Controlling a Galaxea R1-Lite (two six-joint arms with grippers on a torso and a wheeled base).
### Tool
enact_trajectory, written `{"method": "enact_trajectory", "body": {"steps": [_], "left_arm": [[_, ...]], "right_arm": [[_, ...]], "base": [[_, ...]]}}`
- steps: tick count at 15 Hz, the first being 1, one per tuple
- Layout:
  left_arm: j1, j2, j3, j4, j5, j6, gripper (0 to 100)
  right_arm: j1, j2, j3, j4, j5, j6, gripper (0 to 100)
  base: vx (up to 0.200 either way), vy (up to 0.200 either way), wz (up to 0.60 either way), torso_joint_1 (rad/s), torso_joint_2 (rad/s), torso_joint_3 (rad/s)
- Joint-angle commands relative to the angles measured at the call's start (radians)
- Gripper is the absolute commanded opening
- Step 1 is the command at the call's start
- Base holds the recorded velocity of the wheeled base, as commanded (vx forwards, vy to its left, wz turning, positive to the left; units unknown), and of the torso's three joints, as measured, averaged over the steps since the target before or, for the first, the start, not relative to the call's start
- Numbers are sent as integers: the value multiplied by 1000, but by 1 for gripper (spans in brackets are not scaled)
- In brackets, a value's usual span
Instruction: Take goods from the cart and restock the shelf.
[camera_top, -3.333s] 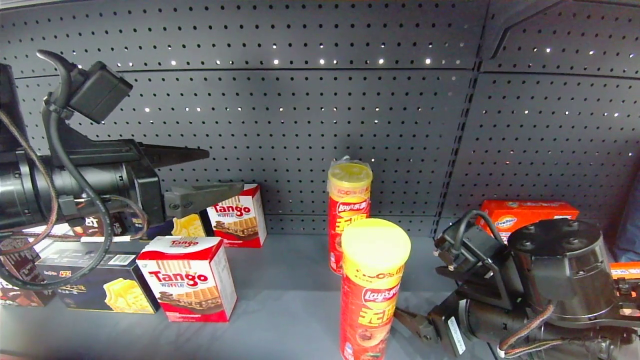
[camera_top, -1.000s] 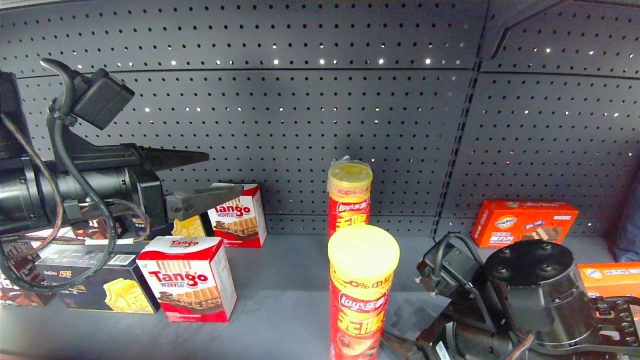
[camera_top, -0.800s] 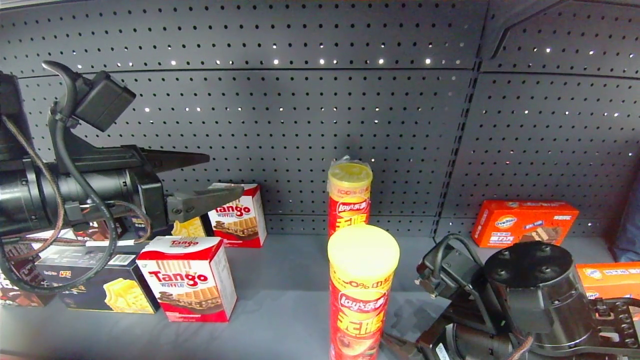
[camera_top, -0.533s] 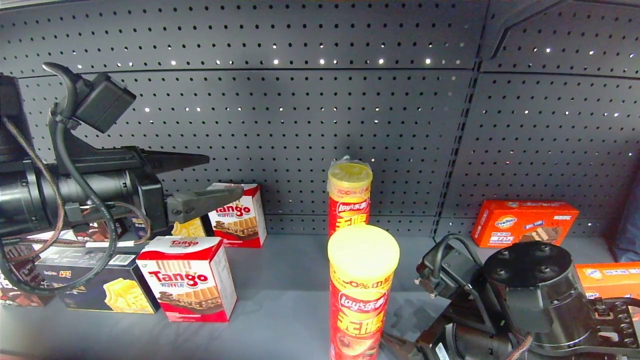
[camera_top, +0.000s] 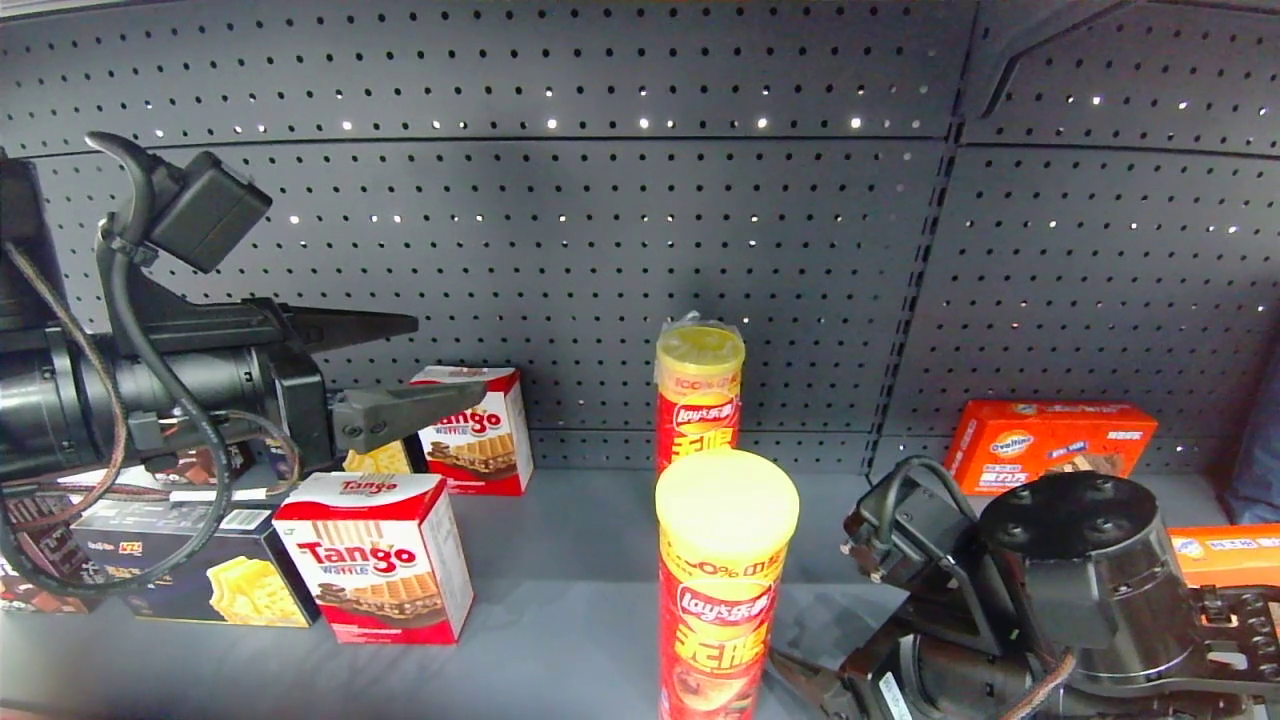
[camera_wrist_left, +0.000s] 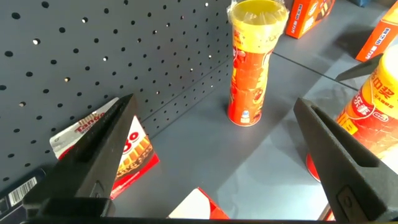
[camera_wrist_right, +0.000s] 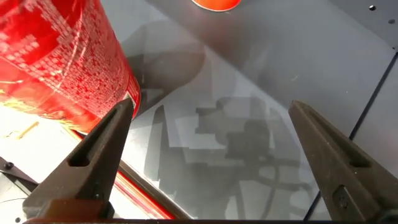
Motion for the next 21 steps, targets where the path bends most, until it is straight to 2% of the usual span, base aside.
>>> {"method": "enact_trajectory", "body": {"steps": [1, 17, 19, 21], "left_arm": [[0, -2, 3, -1, 0, -1, 100], [0, -2, 4, -1, 0, 1, 100], [-3, -87, 38, -1, 3, 1, 100], [2, -242, 129, 1, 8, -4, 100]], "right_arm": [[5, 13, -5, 0, 0, 0, 100], [3, -4, 2, 0, -3, 2, 100], [-64, -97, -37, -51, -13, 2, 100], [-153, -173, -79, -117, -18, -1, 100]], "base": [[0, 0, 0, 0, 0, 0], [0, 0, 0, 0, 0, 0], [0, 0, 0, 0, 0, 0], [0, 0, 0, 0, 0, 0]]}}
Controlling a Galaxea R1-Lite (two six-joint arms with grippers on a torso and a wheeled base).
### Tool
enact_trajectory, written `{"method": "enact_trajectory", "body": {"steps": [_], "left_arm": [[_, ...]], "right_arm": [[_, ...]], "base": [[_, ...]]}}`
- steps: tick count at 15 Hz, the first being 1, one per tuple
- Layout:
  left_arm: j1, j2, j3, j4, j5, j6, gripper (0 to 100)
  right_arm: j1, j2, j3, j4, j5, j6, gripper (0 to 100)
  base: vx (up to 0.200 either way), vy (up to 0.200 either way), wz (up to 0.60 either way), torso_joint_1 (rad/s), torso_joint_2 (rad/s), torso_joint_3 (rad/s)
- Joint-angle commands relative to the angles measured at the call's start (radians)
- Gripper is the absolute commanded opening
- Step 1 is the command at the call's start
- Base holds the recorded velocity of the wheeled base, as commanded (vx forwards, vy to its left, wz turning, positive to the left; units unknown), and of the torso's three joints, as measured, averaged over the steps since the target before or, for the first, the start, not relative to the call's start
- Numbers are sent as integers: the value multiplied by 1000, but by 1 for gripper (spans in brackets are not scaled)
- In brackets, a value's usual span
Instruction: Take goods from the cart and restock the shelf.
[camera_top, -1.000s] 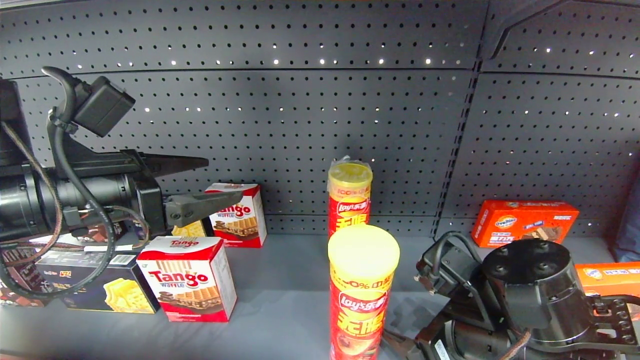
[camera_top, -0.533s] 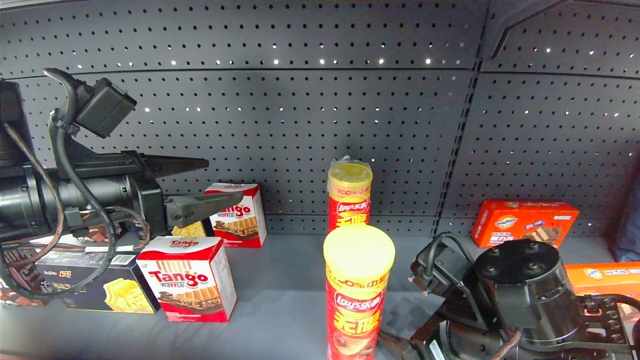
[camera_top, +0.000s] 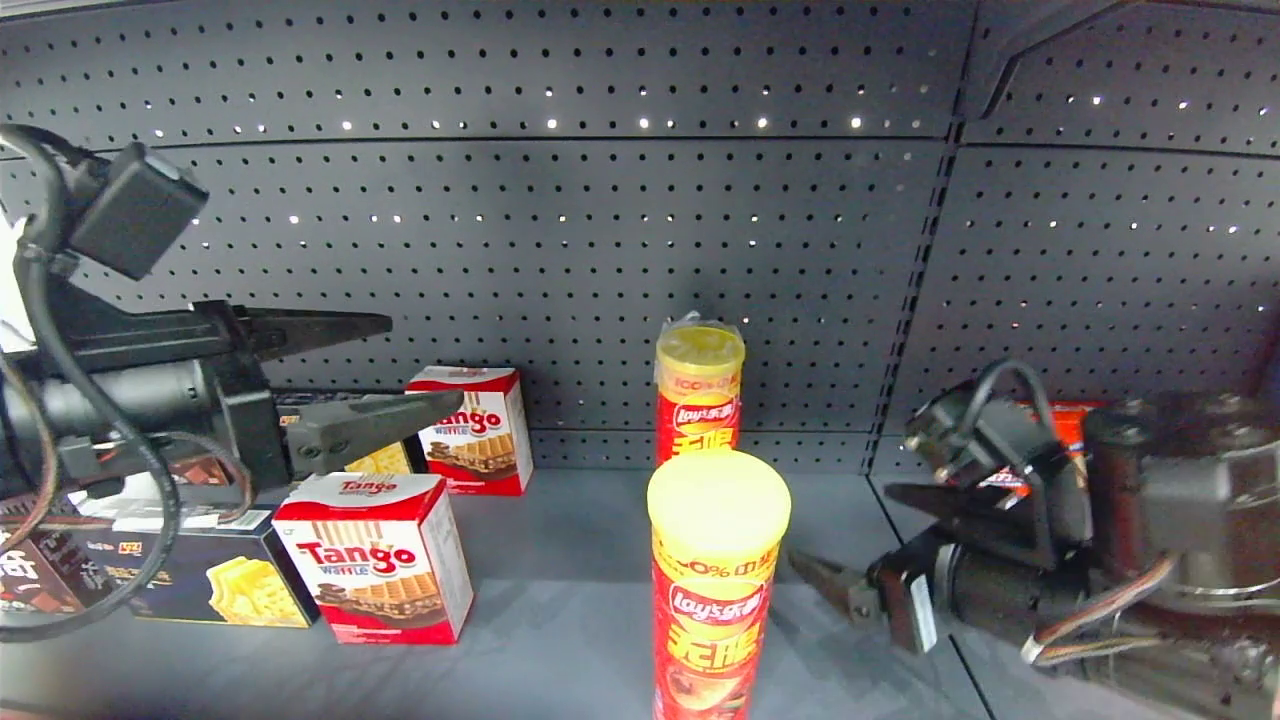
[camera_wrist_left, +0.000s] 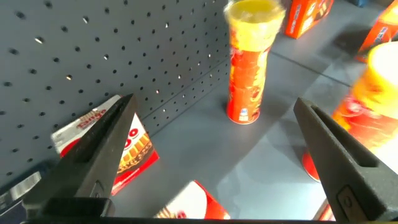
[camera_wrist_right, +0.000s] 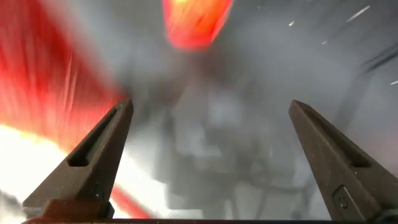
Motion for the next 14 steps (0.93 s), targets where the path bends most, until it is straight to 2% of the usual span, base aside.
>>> {"method": "enact_trajectory", "body": {"steps": [1, 2, 3, 4, 5, 6, 7, 8, 10, 12, 14], "left_arm": [[6, -190, 98, 3, 5, -10, 100], [6, -190, 98, 3, 5, -10, 100], [78, -473, 307, 15, 11, -42, 100], [109, -590, 404, 17, 17, -65, 100], [122, -651, 451, 20, 23, -82, 100], [145, -779, 537, 50, 46, -136, 100], [164, -881, 585, 112, 80, -155, 100], [179, -978, 611, 205, 132, -155, 100], [176, -1110, 637, 305, 161, -152, 100], [182, -1205, 674, 330, 172, -152, 100], [174, -1283, 718, 333, 224, -145, 100]], "right_arm": [[-92, -111, -39, -34, -4, -2, 100], [-92, -111, -39, -34, -4, -2, 100], [-336, -278, -13, -42, 0, -28, 100], [-442, -364, 33, -39, 2, -32, 100], [-498, -413, 64, -34, 3, -32, 100], [-630, -519, 150, -31, 6, -31, 100], [-704, -617, 242, -22, 5, -28, 100], [-741, -715, 348, -1, 5, -28, 100], [-745, -835, 446, 38, -3, -32, 100], [-774, -906, 467, 87, -7, -32, 100], [-791, -990, 473, 159, -6, -32, 100]], "base": [[0, 0, 0, 0, 0, 0], [0, 0, 0, 0, 0, 0], [0, 0, 0, 0, 0, 0], [0, 0, 0, 0, 0, 0], [0, 0, 0, 0, 0, 0], [0, 0, 0, 0, 0, 0], [0, 0, 0, 0, 0, 0], [0, 0, 0, 0, 0, 0], [0, 0, 0, 0, 0, 0], [0, 0, 0, 0, 0, 0], [0, 0, 0, 0, 0, 0]]}}
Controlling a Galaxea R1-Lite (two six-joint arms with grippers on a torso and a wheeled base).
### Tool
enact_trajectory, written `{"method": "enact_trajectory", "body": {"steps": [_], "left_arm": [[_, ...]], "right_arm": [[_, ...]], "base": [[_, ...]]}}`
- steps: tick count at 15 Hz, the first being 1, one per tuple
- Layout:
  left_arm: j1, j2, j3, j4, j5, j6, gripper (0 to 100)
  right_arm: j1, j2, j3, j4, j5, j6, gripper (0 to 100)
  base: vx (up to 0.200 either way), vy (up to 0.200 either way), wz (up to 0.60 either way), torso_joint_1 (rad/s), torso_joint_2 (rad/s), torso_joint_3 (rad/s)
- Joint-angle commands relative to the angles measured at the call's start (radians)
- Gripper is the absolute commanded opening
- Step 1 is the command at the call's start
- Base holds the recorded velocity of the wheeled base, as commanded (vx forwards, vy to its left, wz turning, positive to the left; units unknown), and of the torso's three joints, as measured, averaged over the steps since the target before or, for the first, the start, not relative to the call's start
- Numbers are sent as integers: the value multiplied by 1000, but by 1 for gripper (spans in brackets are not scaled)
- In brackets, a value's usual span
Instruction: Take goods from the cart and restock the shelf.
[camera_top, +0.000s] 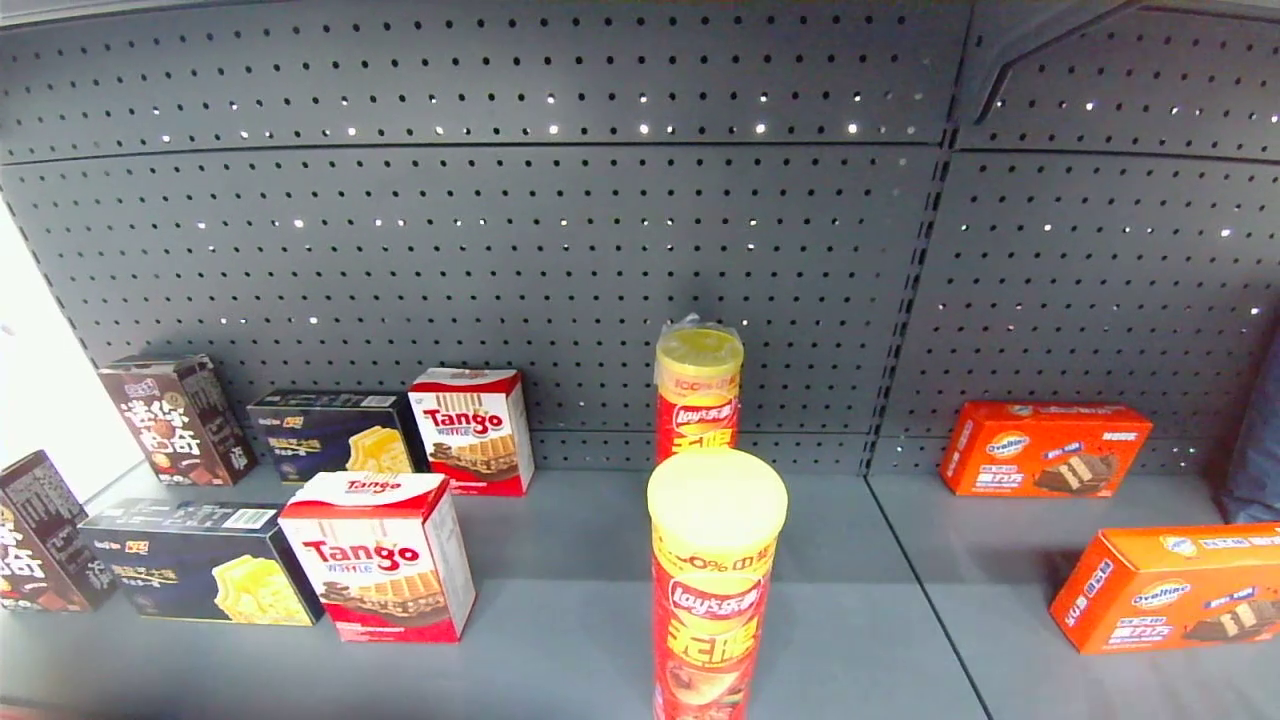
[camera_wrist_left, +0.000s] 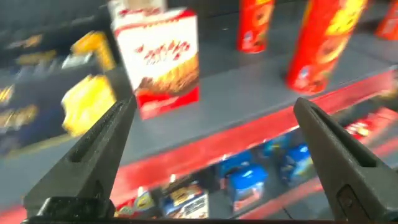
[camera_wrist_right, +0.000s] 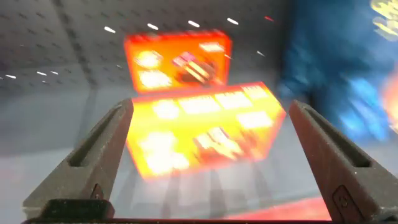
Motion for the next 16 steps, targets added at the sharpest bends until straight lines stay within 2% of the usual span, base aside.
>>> {"method": "enact_trajectory", "body": {"steps": [1, 2, 3, 4, 5, 7, 10, 12, 15, 16], "left_arm": [[5, -148, 58, 13, 61, 4, 100], [3, -148, 63, 13, 73, 6, 100], [3, -148, 77, 11, 87, 19, 100], [3, -149, 98, 8, 116, 47, 100], [3, -149, 107, 4, 129, 53, 100], [3, -149, 141, -25, 208, 81, 100], [2, -149, 169, -38, 291, 84, 100], [3, -149, 169, -38, 305, 84, 100], [3, -149, 169, -38, 304, 79, 100], [3, -149, 169, -38, 304, 79, 100]], "right_arm": [[-26, -179, 40, 74, 1, 1, 100], [-26, -207, 50, 89, 1, 0, 100], [-26, -251, 68, 112, 1, 0, 100], [-22, -299, 82, 152, 7, 1, 100], [-21, -316, 88, 163, 7, 0, 100], [-26, -409, 99, 229, -1, 0, 100], [-29, -583, 169, 319, -1, -5, 100], [-30, -584, 200, 281, -16, -8, 100], [-30, -584, 201, 275, 221, -12, 100], [-30, -584, 201, 275, 221, -12, 100]], "base": [[0, 0, 0, 0, 0, 0], [0, 0, 0, 0, 0, 0], [0, 0, 0, 0, 0, 0], [0, 0, 0, 0, 0, 0], [0, 0, 0, 0, 0, 0], [0, 0, 0, 0, 0, 0], [0, 0, 0, 0, 0, 0], [0, 0, 0, 0, 0, 0], [0, 0, 0, 0, 0, 0], [0, 0, 0, 0, 0, 0]]}}
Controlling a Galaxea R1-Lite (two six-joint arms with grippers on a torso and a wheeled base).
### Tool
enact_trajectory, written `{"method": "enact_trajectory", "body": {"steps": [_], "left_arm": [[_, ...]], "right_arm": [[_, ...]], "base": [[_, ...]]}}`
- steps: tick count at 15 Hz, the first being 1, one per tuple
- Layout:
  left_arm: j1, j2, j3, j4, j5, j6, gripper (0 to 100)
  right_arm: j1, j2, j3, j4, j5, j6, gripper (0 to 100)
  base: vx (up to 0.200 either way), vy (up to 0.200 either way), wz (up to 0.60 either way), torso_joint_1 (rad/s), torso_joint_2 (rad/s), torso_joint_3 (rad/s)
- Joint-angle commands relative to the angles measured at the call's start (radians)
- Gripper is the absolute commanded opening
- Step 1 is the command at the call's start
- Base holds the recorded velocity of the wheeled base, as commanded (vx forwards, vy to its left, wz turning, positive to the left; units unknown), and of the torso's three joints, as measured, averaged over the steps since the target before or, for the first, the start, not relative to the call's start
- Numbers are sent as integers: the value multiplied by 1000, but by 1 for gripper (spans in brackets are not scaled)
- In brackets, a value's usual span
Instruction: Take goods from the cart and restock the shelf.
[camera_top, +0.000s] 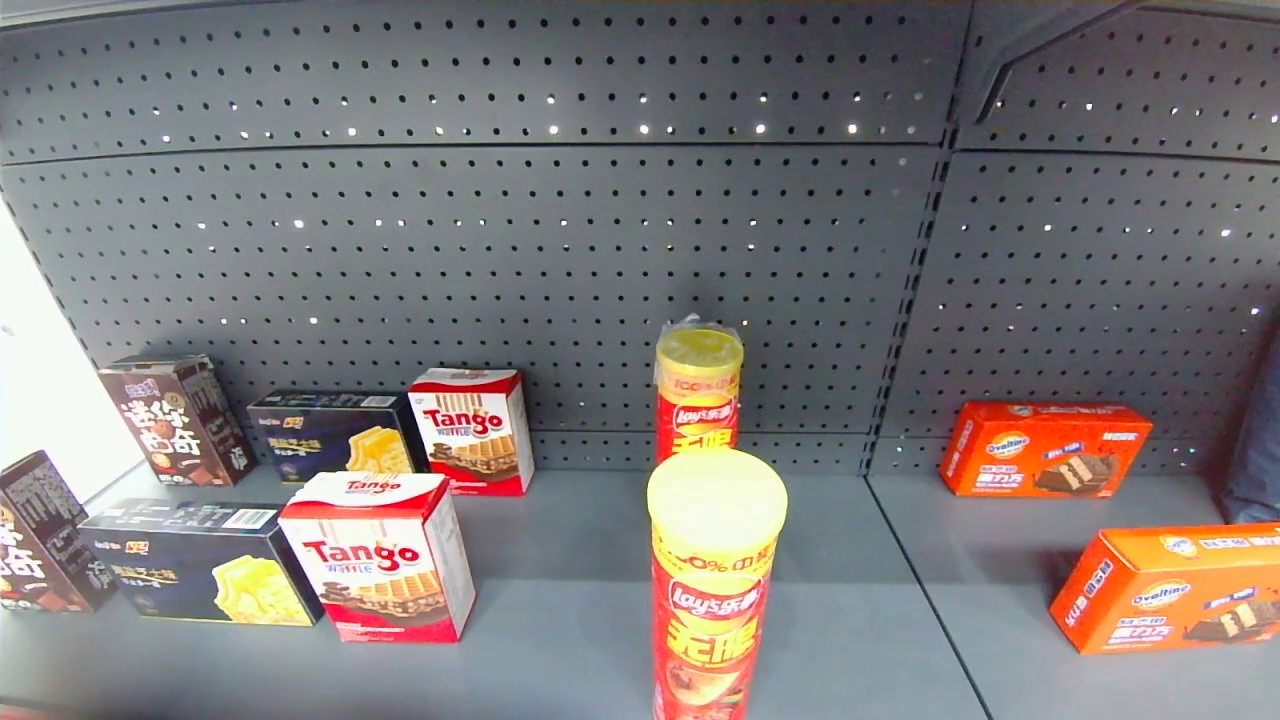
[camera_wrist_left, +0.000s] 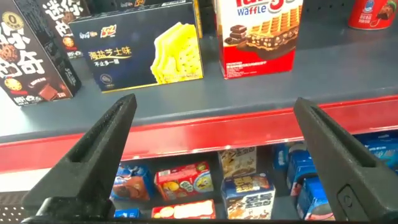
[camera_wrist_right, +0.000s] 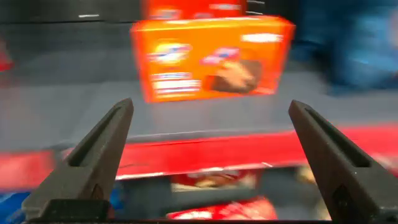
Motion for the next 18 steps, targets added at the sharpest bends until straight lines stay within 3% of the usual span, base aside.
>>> {"method": "enact_trajectory", "body": {"steps": [1, 7, 9, 11, 14, 18], "left_arm": [[-1, 5, 0, 3, -7, -13, 100], [-7, 6, 0, 4, -36, -18, 100], [-5, 6, 0, 3, -4, -36, 100], [-5, 6, 0, 3, 88, -71, 100], [-5, 6, 7, -22, 90, -110, 100], [-5, 5, 7, -24, 90, -110, 100]], "right_arm": [[0, -9, 23, 1, 31, -3, 100], [0, -9, 23, 4, 26, 1, 100], [0, -9, 23, 4, 26, 4, 100], [0, -9, 23, 4, 26, 4, 100], [0, -9, 23, 4, 26, 6, 100], [1, -9, 23, 5, 25, 6, 100]], "base": [[0, 0, 0, 0, 0, 0], [0, 0, 0, 0, 0, 0], [0, 0, 0, 0, 0, 0], [0, 0, 0, 0, 0, 0], [0, 0, 0, 0, 0, 0], [0, 0, 0, 0, 0, 0]]}}
